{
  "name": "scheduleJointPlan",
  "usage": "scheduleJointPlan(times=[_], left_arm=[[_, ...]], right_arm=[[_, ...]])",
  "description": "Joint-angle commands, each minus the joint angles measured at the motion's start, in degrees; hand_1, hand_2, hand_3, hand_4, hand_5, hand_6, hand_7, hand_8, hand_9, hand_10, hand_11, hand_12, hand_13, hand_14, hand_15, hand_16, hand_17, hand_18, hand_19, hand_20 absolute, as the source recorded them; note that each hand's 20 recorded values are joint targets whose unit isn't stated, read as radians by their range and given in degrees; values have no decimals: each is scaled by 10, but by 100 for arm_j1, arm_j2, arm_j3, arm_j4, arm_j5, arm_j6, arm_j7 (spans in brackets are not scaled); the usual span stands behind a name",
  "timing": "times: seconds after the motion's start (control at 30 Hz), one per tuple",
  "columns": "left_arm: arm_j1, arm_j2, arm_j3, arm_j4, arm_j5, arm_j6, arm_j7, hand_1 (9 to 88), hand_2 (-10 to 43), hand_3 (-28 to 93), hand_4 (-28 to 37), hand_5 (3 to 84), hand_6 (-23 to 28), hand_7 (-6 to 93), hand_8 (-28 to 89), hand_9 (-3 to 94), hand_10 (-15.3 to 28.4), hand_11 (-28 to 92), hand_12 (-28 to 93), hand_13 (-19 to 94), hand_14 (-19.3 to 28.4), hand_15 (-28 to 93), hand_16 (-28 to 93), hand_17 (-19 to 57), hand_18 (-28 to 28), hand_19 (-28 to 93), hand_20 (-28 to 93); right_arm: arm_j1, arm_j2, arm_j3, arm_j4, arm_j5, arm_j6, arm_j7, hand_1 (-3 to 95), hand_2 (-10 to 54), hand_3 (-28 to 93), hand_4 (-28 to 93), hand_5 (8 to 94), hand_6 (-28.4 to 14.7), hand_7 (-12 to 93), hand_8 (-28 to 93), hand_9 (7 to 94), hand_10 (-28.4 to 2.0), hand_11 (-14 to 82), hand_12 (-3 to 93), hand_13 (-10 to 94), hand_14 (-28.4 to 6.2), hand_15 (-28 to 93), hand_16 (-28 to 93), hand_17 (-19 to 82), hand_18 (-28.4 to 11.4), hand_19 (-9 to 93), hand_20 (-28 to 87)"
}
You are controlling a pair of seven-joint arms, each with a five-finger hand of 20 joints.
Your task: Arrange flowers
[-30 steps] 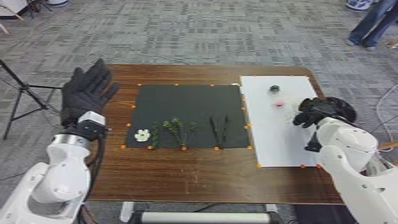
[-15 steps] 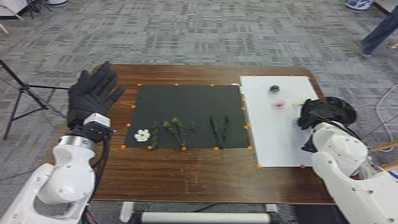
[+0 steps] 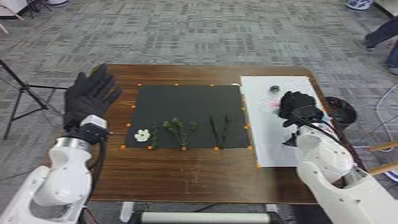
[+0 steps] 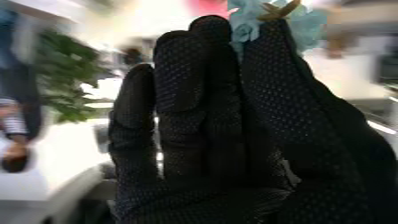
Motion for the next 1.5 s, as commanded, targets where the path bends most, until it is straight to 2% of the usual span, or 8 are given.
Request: scheduleJointPlan(times=[0.03, 0.3, 0.57, 0.7, 0.77, 0.97, 1.2, 1.5], left_arm=[[482, -97, -327, -108, 20, 16, -24, 239, 181, 674, -283, 395, 74, 64, -81, 264, 124, 143, 46, 180, 96, 114, -52, -76, 125, 341, 62], [839, -269, -680, -179, 90, 91, -49, 238, 182, 674, -283, 397, 75, 63, -80, 270, 127, 142, 48, 187, 102, 116, -48, -78, 128, 341, 64], [1105, -458, -961, -174, 61, -76, -64, 231, 191, 682, -283, 403, 77, 60, -78, 293, 133, 139, 54, 201, 109, 116, -44, -78, 130, 342, 65], [1230, -515, -1045, -155, -117, 61, 7, 230, 199, 700, -283, 412, 80, 59, -77, 302, 135, 139, 58, 211, 111, 120, -42, -78, 130, 342, 66], [1466, -573, -1170, -274, -155, 48, 101, 229, 198, 696, -283, 414, 80, 59, -77, 305, 135, 138, 59, 213, 111, 121, -41, -78, 131, 342, 66], [1599, -604, -1264, -340, -305, 135, 242, 228, 203, 662, -283, 414, 80, 60, -77, 307, 138, 139, 62, 214, 113, 122, -41, -79, 132, 344, 68], [1536, -526, -1313, -314, -491, 275, 416, 276, 220, 534, -283, 418, 82, 62, -78, 313, 138, 146, 62, 218, 115, 135, -46, -81, 135, 350, 69], [1323, -442, -1210, -287, -595, 263, 518, 437, 266, 130, -240, 425, 89, 52, -70, 323, 146, 140, 69, 229, 124, 127, -40, -69, 142, 325, 78]], right_arm=[[1261, -861, -912, -26, 157, 152, -684, 577, -95, 691, -283, 731, -2, 373, 31, 817, -76, 113, 435, 657, -56, 474, 437, 310, -203, 757, 384], [2198, -1671, -1920, 715, 267, -9, -1244, 573, -95, 698, -283, 729, -1, 374, 29, 815, -75, 111, 434, 653, -53, 468, 444, 308, -200, 752, 387], [2339, -2229, -2422, 1400, 60, -172, -1362, 565, -95, 703, -283, 726, 5, 383, 16, 809, -71, 107, 426, 650, -46, 456, 451, 307, -195, 743, 390], [2386, -2497, -2475, 1624, -148, -368, -1483, 564, -95, 704, -283, 724, 4, 387, 2, 804, -73, 102, 418, 647, -44, 448, 455, 305, -192, 738, 390], [2410, -2508, -2657, 1575, -189, -327, -1395, 565, -95, 703, -283, 724, 3, 389, -4, 800, -74, 99, 414, 647, -44, 446, 457, 305, -192, 736, 391], [2697, -2754, -2873, 1977, -440, -303, -1570, 567, -95, 700, -283, 719, 4, 400, -13, 793, -70, 91, 400, 645, -42, 443, 457, 305, -190, 733, 392], [3013, -3394, -2668, 2726, -921, -352, -2056, 570, -95, 693, -283, 711, 4, 411, -12, 791, -70, 86, 391, 645, -43, 445, 452, 306, -191, 732, 393], [3027, -3289, -3055, 2582, -980, -264, -1760, 574, -95, 682, -283, 708, 1, 412, -12, 791, -76, 77, 377, 647, -47, 448, 446, 306, -192, 733, 391]])
